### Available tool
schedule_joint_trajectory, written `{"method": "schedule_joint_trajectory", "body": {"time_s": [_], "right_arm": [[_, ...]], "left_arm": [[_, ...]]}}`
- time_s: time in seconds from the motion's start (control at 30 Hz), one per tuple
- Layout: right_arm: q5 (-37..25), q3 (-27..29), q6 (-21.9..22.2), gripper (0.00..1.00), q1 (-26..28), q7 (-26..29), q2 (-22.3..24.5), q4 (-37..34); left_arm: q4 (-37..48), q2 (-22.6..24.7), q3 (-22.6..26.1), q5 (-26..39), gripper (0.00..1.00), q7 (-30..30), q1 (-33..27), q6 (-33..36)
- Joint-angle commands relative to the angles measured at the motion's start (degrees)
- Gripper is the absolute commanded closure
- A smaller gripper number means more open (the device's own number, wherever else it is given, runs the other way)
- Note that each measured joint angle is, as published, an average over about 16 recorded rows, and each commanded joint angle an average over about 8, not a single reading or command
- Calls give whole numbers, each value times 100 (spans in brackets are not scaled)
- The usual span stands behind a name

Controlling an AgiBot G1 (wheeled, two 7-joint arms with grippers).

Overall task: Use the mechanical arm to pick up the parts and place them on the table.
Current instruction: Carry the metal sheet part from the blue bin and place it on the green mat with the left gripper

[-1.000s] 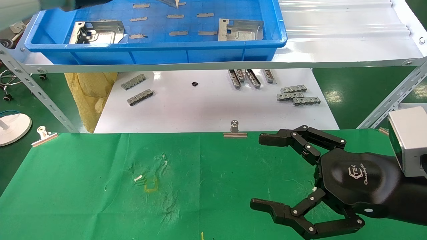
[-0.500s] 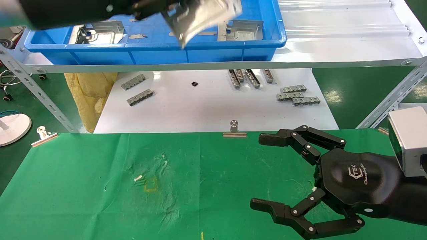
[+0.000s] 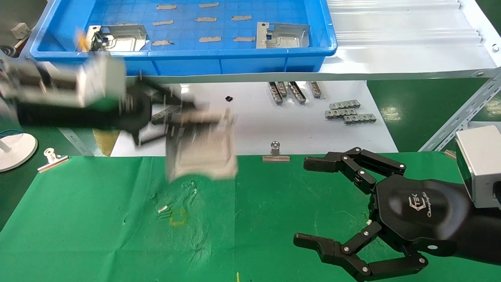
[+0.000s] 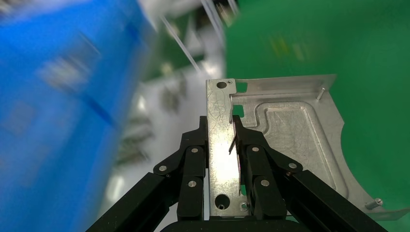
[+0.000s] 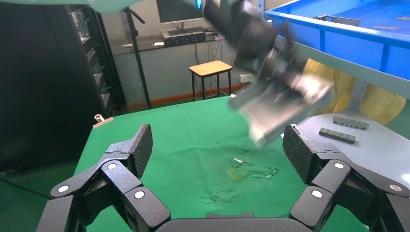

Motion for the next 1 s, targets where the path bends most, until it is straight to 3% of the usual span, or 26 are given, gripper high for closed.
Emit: {"method": "schedule_joint_trajectory", "body": {"time_s": [0.03, 0.37, 0.4, 0.63, 0.67, 1.0], "right_arm": [[0, 0, 0, 0, 0, 0, 0, 0], [0, 0, 0, 0, 0, 0, 0, 0], [0, 0, 0, 0, 0, 0, 0, 0], [0, 0, 0, 0, 0, 0, 0, 0], [0, 0, 0, 0, 0, 0, 0, 0], [0, 0, 0, 0, 0, 0, 0, 0]], "left_arm": [[-154, -109, 219, 112, 100, 267, 168, -26], [856, 176, 629, 641, 100, 1301, 671, -575], [931, 203, 647, 672, 94, 1393, 692, -636], [1333, 363, 739, 833, 7, 1871, 723, -915], [1376, 382, 750, 850, 0, 1923, 721, -943], [1720, 448, 681, 754, 0, 2196, 668, -923]]}}
